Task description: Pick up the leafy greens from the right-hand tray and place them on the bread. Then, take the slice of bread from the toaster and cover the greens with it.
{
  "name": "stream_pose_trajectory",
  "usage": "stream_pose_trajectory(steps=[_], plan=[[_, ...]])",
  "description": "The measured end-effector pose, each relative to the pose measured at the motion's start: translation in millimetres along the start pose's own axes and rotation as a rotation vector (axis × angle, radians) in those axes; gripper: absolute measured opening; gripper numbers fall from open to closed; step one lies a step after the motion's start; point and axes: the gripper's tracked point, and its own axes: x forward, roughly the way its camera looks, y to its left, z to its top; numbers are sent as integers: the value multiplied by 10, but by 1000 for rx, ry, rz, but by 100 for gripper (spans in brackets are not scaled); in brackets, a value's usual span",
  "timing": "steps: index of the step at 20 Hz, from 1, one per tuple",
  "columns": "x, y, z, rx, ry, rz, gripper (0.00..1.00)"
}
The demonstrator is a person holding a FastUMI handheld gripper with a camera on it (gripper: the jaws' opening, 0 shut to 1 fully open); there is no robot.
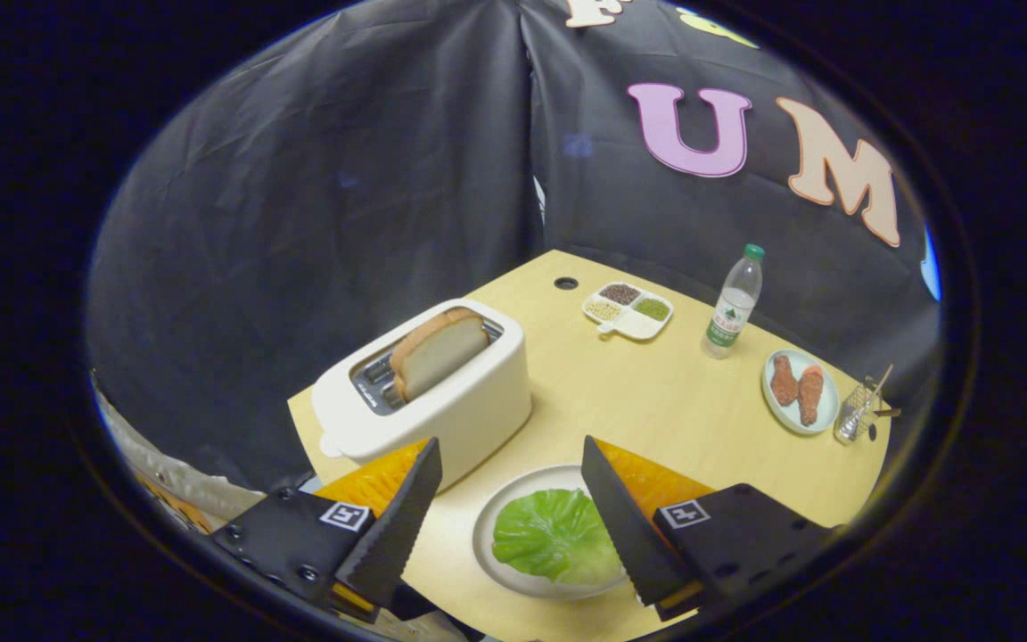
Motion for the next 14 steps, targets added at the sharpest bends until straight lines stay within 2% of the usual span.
stream_pose_trajectory(steps=[6,14], plan=[[165,418,347,8,-32,29,100],[474,738,491,25,-18,50,100]])
